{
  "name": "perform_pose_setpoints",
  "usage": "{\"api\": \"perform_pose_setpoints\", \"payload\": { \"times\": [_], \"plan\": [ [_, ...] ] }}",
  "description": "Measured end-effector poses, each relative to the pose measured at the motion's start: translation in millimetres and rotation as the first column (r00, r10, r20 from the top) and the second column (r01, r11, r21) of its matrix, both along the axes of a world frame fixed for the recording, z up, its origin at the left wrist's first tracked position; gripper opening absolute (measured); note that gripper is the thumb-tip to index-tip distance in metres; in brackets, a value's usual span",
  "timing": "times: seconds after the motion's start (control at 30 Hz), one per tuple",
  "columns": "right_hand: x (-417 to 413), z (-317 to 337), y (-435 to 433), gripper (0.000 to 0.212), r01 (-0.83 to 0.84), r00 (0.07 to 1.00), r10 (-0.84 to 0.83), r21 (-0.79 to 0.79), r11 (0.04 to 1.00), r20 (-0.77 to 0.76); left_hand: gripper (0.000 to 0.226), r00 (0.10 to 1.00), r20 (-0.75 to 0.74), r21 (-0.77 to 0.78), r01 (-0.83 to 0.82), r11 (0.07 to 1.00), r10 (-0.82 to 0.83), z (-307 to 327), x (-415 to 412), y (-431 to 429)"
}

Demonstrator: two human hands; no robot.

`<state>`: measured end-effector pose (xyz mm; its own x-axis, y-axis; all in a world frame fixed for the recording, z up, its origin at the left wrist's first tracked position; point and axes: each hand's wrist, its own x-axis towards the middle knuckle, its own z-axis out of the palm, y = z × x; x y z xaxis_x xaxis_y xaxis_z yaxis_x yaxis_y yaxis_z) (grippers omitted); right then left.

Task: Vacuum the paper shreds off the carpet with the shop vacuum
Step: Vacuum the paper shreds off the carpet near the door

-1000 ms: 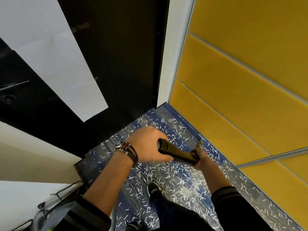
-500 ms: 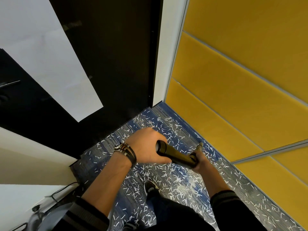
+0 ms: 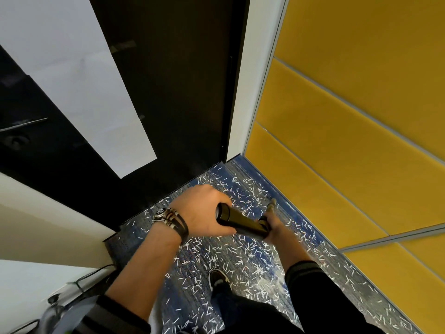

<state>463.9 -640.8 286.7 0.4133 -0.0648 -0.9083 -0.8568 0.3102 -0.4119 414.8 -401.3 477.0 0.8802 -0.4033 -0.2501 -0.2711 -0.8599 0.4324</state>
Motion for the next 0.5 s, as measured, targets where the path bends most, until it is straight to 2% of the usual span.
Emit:
{"api": "perform_pose_setpoints", "payload": {
  "times": [0.1,0.33,0.4,0.5],
  "plan": [
    [-3.1,1.1,13.2,0.023,-0.02,1.0,0.02,0.022,1.0,0.004,0.043,0.999,0.047,0.013,-0.012,1.0,0.011,11.0,-4.0,11.0],
    [-23.5,-10.7,-3.7,0.027,0.022,0.999,-0.021,0.04,0.999,-0.033,0.044,0.999,-0.027,-0.044,-0.02,0.999,0.018,4.0,-16.7,10.6],
    [-15.3,-6.7,-8.5,0.017,-0.012,1.0,0.012,0.007,1.0,-0.003,0.045,0.998,-0.005,-0.064,-0.061,0.996,0.06,6.5,-18.7,9.2],
    [0.7,3.9,-8.8,0.021,-0.021,0.999,0.022,-0.018,1.0,0.049,0.055,0.992,0.079,-0.066,-0.09,0.994,0.095,13.4,-18.6,3.4]
  ]
}}
